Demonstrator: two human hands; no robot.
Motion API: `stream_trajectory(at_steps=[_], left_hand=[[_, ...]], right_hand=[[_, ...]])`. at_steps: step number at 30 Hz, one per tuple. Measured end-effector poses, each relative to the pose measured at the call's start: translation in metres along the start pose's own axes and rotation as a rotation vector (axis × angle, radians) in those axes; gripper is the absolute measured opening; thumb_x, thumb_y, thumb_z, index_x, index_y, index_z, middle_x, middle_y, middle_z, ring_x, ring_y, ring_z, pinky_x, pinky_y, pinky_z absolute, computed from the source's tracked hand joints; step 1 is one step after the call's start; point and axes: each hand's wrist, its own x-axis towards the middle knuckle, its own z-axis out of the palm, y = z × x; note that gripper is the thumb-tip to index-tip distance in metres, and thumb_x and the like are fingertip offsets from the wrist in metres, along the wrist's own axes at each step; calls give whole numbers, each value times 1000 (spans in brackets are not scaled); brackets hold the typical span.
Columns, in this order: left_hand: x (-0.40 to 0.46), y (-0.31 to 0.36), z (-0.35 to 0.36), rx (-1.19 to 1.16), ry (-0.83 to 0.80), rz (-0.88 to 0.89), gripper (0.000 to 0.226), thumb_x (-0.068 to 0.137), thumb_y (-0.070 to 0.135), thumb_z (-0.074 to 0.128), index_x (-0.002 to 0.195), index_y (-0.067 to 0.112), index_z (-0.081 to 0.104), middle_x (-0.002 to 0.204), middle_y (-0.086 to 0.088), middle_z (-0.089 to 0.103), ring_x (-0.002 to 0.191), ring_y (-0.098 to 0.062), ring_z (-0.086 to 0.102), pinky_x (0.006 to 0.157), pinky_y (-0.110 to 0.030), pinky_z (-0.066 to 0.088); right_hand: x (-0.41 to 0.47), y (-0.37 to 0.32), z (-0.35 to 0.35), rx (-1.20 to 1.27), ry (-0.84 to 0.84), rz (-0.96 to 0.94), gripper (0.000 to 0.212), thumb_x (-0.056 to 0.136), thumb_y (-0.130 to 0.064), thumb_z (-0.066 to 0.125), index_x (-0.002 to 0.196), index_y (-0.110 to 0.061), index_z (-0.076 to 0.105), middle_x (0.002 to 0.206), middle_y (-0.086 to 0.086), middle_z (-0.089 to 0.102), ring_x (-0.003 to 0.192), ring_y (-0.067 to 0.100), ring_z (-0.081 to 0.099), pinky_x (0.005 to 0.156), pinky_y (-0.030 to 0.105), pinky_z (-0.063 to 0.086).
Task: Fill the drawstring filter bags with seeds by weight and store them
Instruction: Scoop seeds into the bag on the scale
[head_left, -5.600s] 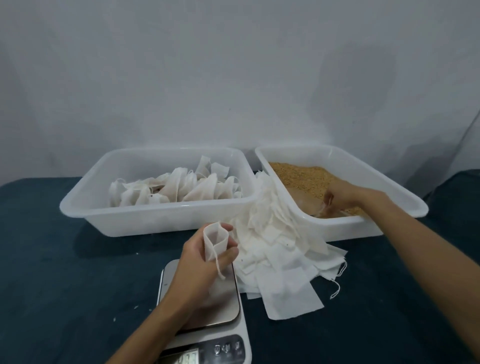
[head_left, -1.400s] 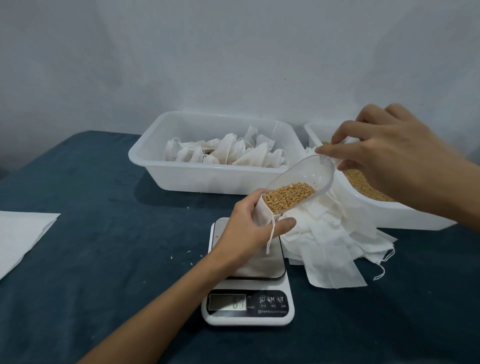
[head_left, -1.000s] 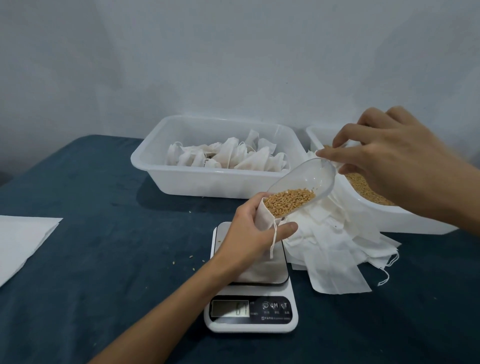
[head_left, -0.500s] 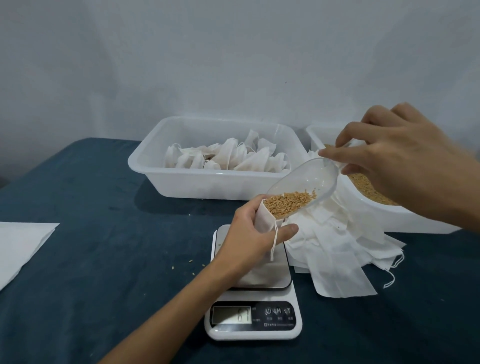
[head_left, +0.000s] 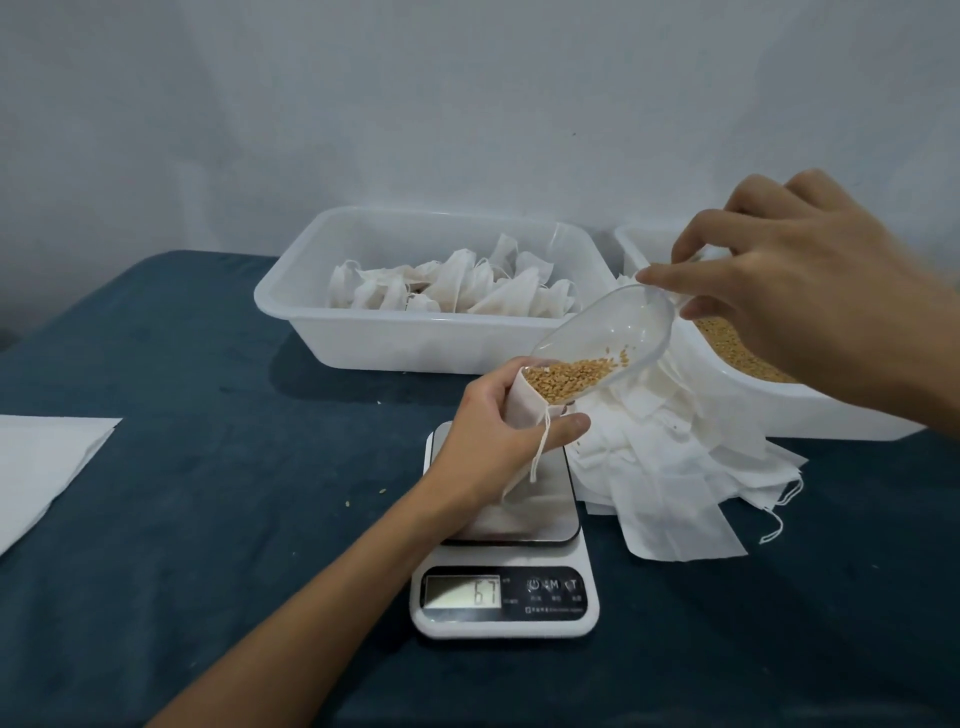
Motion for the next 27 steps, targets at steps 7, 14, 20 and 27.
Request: stream_trajectory(at_steps=[7, 14, 20, 27], left_hand=[[2, 3, -6, -46, -39, -36, 43, 83, 0, 84, 123, 8, 68, 101, 1, 77, 96, -10, 72, 84, -19, 55], [4, 3, -10, -22, -37, -41, 42, 82, 7, 86, 120, 15, 71, 106, -1, 78, 98, -12, 72, 88, -22, 56], [3, 5, -8, -72, -41, -55, 44, 82, 2, 85, 122, 13, 70, 107, -7, 77, 97, -11, 74, 84, -20, 56], [2, 5, -6, -95, -41, -53, 45, 81, 0, 85, 122, 12, 70, 100, -3, 74, 96, -10, 73, 85, -20, 56]], right_hand=[[2, -6, -4, 5, -16, 6, 31, 83, -8, 76, 113, -17, 76, 99, 9, 69, 89, 35, 52, 74, 44, 34], [4, -9, -6, 0, -15, -1, 30, 82, -4, 78, 110, -16, 76, 97, 8, 68, 88, 35, 53, 73, 45, 35], [7, -8, -7, -5, -4, -1, 32, 81, -2, 78, 109, -16, 76, 97, 8, 68, 88, 35, 51, 74, 46, 36], [6, -9, -7, -5, -2, 3, 29, 83, -3, 77, 109, -16, 76, 99, 8, 68, 88, 35, 51, 74, 46, 35]])
